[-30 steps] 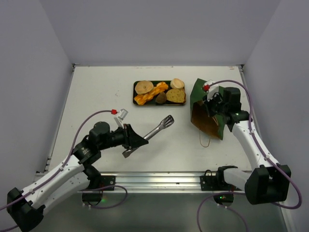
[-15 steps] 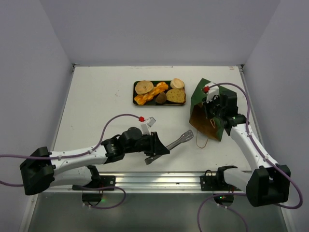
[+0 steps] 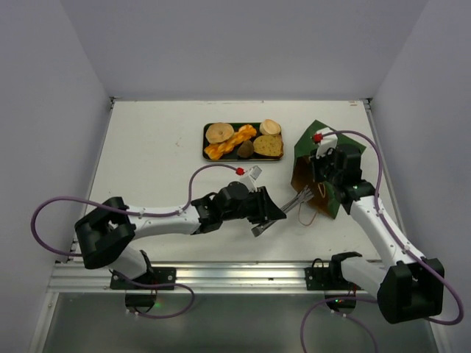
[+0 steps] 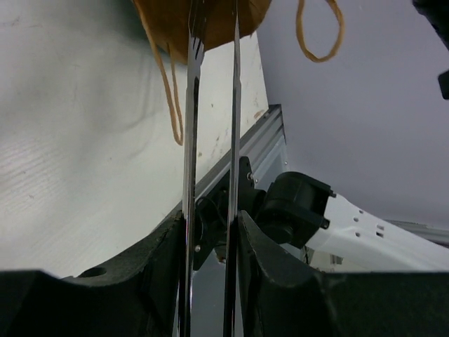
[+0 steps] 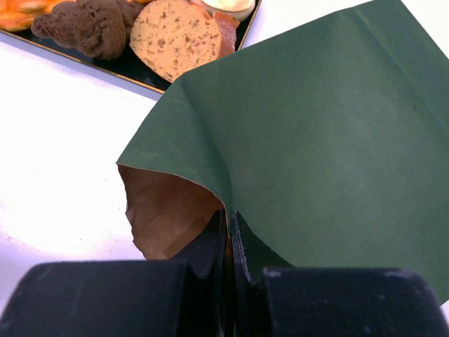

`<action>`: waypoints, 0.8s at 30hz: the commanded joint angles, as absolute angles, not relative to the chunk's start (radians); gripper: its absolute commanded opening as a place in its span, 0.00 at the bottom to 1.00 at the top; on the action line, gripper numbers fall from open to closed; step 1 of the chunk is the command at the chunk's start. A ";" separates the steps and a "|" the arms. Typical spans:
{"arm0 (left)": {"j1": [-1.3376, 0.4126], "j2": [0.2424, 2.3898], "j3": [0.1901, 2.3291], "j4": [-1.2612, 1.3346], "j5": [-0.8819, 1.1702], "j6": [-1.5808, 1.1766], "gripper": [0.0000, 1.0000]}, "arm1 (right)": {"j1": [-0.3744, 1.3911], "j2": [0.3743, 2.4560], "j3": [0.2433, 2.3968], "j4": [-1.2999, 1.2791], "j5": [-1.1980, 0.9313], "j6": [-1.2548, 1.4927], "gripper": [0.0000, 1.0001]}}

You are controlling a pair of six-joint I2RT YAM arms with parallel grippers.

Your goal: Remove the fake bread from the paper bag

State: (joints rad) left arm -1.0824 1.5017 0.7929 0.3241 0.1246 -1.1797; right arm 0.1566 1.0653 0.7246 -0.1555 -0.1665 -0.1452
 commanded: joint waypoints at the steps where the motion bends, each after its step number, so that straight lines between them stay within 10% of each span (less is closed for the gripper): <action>1: -1.088 1.557 0.861 0.397 0.078 -1.229 0.38 | 0.167 1.042 0.719 -0.089 -0.141 -0.109 0.04; 24: -1.046 1.874 1.109 0.390 -0.095 -1.477 0.40 | 0.183 1.039 0.673 -0.025 -0.146 -0.072 0.06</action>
State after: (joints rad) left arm -1.0672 1.8507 1.0664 0.3347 -0.0372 -1.4181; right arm 0.1768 1.0512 0.6785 -0.0860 -0.1486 -0.0940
